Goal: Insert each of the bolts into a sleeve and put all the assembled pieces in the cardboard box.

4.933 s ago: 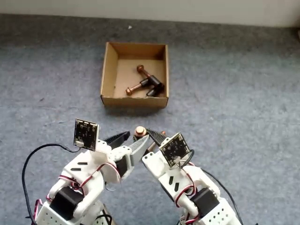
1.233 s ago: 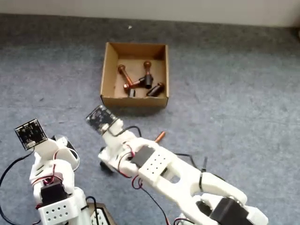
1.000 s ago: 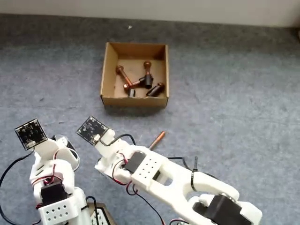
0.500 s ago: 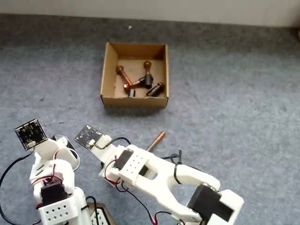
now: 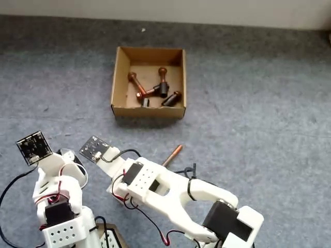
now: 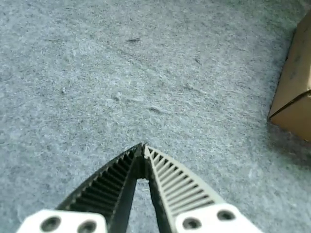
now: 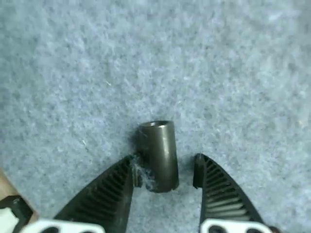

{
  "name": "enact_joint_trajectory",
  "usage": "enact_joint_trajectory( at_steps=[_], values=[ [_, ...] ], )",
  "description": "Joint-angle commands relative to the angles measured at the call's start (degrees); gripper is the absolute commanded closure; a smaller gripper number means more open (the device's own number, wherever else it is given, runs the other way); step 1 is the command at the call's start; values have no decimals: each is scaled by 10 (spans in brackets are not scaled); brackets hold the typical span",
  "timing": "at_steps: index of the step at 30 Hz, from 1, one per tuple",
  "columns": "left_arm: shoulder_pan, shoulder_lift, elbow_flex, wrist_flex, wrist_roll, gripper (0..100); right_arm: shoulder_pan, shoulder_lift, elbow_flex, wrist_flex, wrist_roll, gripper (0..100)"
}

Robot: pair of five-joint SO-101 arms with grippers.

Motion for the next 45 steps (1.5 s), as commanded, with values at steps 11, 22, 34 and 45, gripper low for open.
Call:
enact_joint_trajectory(
  at_steps=[11, 22, 34, 45],
  values=[
    [-3, -1, 11, -11, -4, 965, -2, -13, -19, 22, 0, 993],
    [-2, -1, 11, -11, -4, 965, 141, -335, 69, 124, -4, 993],
    [7, -4, 8, -13, -21, 963, 378, -649, 244, 115, -139, 993],
    [195, -3, -47, -11, -240, 962, 542, -713, 416, -82, -201, 993]
  ],
)
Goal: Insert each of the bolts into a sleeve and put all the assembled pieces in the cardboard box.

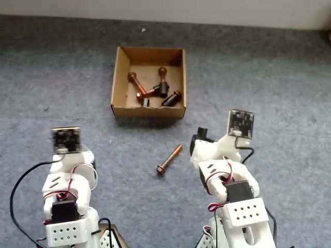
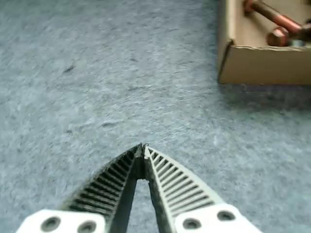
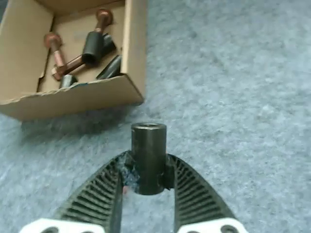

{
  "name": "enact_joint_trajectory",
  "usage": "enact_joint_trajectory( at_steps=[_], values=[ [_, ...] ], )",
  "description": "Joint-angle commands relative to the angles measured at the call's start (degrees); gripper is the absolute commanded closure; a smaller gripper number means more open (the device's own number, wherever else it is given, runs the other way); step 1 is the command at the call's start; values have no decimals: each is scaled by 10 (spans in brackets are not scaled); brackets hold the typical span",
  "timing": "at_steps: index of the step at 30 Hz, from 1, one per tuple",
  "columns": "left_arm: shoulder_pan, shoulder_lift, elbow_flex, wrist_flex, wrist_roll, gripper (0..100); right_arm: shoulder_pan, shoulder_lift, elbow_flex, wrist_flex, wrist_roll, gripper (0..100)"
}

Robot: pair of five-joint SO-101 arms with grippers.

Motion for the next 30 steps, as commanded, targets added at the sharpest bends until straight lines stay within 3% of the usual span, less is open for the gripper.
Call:
enact_joint_trajectory(
  at_steps=[1, 10, 18, 23, 30],
  values=[
    [102, -3, -46, -8, -87, 962, 65, -16, 19, -71, -9, 993],
    [181, 1, -158, -7, -121, 962, 84, -15, 30, -83, -11, 993],
    [266, 19, -173, -7, -119, 965, 83, -15, 40, -83, -11, 993],
    [298, 138, -192, -18, -119, 963, 83, -15, 43, -83, -11, 993],
    [360, 383, -339, -20, -107, 961, 84, -15, 43, -83, -10, 993]
  ],
)
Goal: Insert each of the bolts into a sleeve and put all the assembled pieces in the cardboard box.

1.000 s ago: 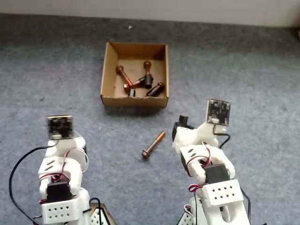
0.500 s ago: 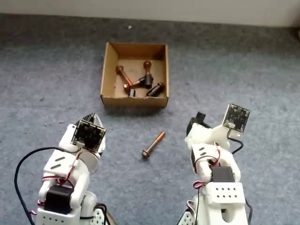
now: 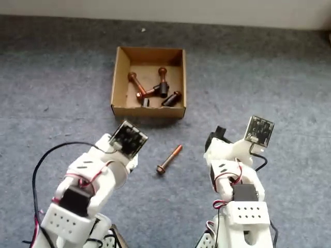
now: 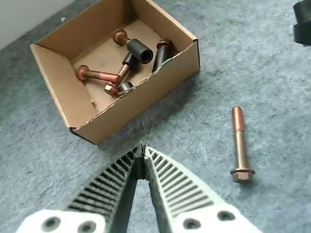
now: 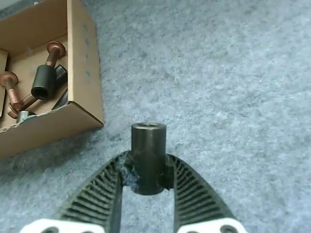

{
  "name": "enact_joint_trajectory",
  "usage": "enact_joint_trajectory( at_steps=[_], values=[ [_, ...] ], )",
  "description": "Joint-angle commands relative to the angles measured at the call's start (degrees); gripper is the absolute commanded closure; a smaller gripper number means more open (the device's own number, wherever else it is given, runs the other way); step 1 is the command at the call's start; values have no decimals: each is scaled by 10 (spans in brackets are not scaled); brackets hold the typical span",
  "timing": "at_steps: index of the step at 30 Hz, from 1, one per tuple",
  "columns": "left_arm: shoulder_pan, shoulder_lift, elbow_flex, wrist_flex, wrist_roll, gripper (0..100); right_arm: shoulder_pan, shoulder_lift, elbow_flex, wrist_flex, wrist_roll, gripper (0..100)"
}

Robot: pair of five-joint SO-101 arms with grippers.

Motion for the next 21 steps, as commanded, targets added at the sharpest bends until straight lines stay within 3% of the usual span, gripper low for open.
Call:
enact_joint_trajectory(
  at_steps=[1, 7, 21],
  values=[
    [42, 161, -120, -10, 20, 958, 7, -12, -7, -15, -3, 993],
    [72, 364, -219, -10, 60, 852, 7, -12, -7, -15, -3, 993],
    [145, 689, -382, -37, 65, 853, 29, -12, -7, -15, -2, 993]
  ],
)
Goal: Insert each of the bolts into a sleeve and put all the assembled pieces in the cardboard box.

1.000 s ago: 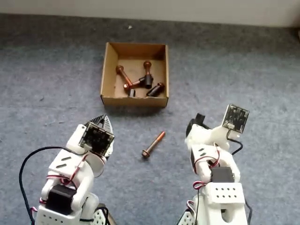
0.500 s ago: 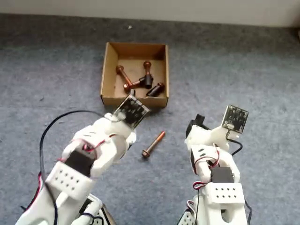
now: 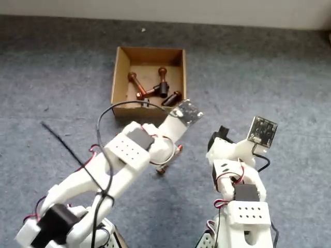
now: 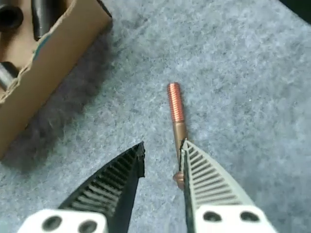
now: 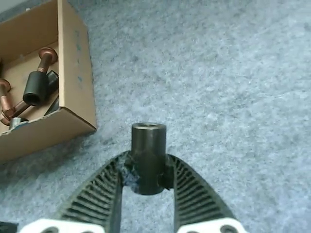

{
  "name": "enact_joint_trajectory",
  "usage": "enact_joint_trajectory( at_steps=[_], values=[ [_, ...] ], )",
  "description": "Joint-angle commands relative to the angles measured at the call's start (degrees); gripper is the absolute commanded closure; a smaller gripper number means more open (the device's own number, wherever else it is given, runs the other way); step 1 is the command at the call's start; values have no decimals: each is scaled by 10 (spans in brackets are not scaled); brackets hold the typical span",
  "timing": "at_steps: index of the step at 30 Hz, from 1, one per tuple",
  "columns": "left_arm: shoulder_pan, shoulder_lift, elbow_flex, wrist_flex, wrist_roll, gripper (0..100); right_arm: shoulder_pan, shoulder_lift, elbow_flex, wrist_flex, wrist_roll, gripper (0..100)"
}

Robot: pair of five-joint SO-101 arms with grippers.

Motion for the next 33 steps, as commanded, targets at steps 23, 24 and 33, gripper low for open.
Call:
enact_joint_trajectory(
  at_steps=[23, 24, 33],
  values=[
    [10, 362, -319, 63, 142, 986, 10, -12, -8, -15, -2, 993],
    [10, 362, -317, 67, 142, 1000, 10, -12, -8, -15, -2, 993],
    [-79, 361, -314, 140, 215, 994, 10, -12, -7, -15, -2, 993]
  ],
)
